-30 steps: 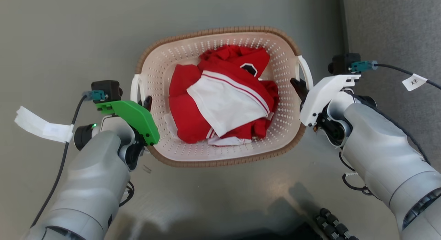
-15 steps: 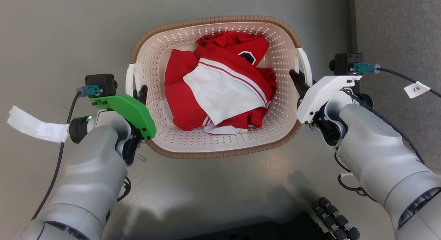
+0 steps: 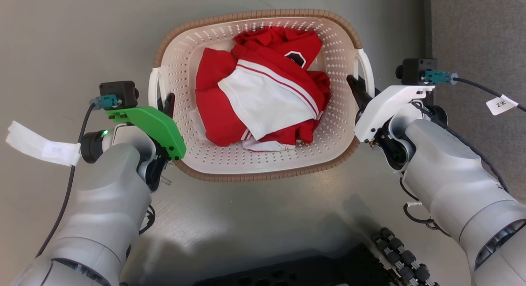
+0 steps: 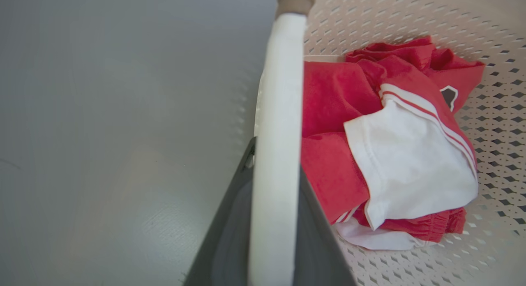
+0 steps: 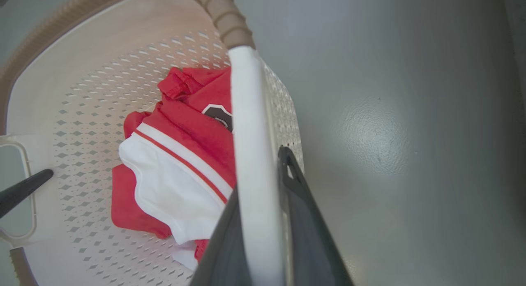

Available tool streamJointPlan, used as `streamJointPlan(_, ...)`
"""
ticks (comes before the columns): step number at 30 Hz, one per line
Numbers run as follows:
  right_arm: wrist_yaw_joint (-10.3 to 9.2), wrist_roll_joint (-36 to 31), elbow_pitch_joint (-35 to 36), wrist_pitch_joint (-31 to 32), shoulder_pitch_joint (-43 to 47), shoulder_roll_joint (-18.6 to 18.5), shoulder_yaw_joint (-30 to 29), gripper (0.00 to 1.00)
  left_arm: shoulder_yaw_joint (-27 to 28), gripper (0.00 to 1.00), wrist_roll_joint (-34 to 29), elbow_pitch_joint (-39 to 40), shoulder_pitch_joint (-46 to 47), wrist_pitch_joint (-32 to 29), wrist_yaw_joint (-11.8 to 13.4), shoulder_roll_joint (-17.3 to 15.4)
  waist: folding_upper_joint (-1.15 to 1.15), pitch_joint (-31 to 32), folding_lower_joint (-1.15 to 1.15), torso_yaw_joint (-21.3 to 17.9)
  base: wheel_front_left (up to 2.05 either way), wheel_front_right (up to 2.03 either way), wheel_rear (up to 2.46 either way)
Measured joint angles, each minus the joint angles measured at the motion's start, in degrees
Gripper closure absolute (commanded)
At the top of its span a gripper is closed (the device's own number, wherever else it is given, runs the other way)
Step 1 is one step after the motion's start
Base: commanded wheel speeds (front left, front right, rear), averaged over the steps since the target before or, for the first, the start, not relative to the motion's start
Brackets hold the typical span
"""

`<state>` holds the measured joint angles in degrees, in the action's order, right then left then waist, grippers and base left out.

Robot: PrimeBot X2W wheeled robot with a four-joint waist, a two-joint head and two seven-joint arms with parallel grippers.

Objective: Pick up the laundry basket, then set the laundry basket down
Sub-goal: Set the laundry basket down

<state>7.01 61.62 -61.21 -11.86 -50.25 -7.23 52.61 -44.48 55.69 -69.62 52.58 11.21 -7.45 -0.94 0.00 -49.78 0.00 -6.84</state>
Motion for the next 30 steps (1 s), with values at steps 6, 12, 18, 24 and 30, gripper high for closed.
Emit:
streamJointPlan(6,0.02,1.0,-0.47,-0.05,-0.01,0.43,0.05,1.0,-0.1,1.0,0.0,-0.34,0.05,0.2,0.0,0.01,0.0,-0.53,0.0,0.08,0.0,0.0,0.0)
streamJointPlan(12,0.02,1.4,-1.22,-0.22,-0.01,0.82,0.11,1.0,-0.24,1.0,0.0,-0.45,0.06,0.22,0.0,0.01,0.0,-0.84,0.0,0.01,0.0,0.0,0.0)
streamJointPlan(18,0.14,1.91,-1.71,-0.76,-0.2,1.0,0.01,0.0,-0.3,0.24,0.02,-0.71,0.05,0.18,0.0,-0.01,0.0,-0.88,0.0,-0.03,0.0,0.0,0.0)
streamJointPlan(24,0.13,2.08,-3.15,-1.24,-1.04,0.33,-0.15,0.0,-0.25,0.0,0.6,-0.89,0.02,-0.57,-0.01,-0.4,0.0,-0.74,0.0,-0.01,0.0,0.0,0.0)
streamJointPlan(30,0.13,2.36,-3.86,-1.24,-1.04,0.42,-0.09,0.0,-0.34,0.0,1.25,-0.51,0.01,-1.07,-0.01,-0.4,0.0,-0.34,0.0,0.1,0.0,0.0,0.0)
